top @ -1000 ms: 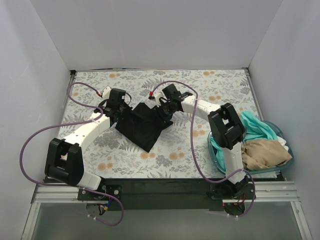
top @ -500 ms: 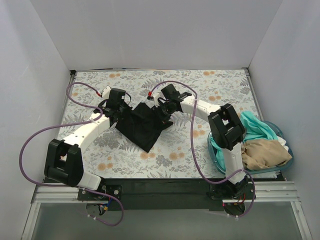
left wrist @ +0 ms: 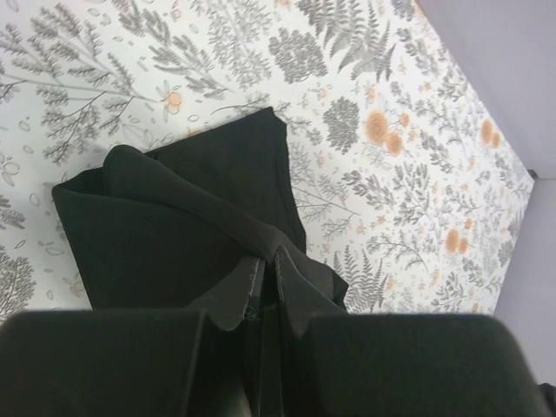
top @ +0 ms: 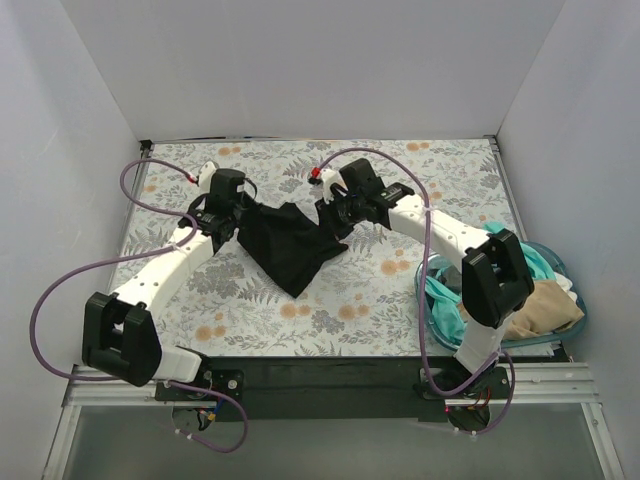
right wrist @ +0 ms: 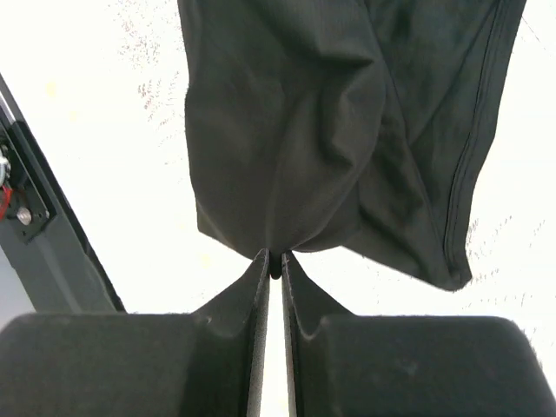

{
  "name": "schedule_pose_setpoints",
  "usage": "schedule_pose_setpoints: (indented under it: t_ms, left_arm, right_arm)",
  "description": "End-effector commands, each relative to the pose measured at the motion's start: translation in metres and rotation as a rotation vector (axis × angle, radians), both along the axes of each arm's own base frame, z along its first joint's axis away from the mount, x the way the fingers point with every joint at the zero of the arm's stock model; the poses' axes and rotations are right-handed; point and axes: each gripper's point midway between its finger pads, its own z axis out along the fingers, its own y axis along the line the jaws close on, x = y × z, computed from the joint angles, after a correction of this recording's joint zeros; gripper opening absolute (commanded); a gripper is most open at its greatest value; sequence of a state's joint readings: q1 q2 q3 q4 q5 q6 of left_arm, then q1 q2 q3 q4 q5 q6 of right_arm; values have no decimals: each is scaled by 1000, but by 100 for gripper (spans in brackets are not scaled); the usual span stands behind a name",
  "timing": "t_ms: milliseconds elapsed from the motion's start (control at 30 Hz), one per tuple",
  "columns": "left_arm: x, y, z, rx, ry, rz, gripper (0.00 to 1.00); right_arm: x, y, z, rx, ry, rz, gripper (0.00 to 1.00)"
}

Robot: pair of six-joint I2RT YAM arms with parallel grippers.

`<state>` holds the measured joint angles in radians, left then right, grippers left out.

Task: Fold and stack the t-shirts
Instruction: Fold the tshirt

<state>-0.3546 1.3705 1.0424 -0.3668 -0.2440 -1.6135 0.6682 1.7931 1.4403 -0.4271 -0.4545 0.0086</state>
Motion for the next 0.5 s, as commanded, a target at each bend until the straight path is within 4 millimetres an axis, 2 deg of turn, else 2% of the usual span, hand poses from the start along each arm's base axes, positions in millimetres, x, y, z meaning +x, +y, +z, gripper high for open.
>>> schedule_pose_setpoints:
  t_ms: [0,100,133,167,267,333,367,400,467]
  left_arm:
    - [20,-2,26,4,-65,3,0]
    - [33,-7,26,15,-65,-12,0]
    - [39,-10,13,26,-35,-22,0]
    - [46,-14,18,24,-46,-29,0]
    - [60,-20,-6,47,4,-45,0]
    - [73,-26,-6,60,-7,-72,0]
    - [77,-30,-26,68,34,-87,0]
    - [85,-34,-23,67,24,-96,0]
    - [92,-38,-42,84,59,-110,0]
  right_arm:
    - [4,-17,9,5,7,-89,15]
    - [9,-27,0,9,52,-113,15]
    - [13,-32,-4,10,72,-126,15]
    - [13,-34,-11,8,93,-128,15]
    - [19,-39,-24,5,128,-146,14]
    - [27,-43,-30,0,135,-174,14]
    - [31,-44,-36,-8,145,-184,16]
    - [33,-44,-38,-4,155,-184,17]
    - [39,-39,-42,5,157,-169,18]
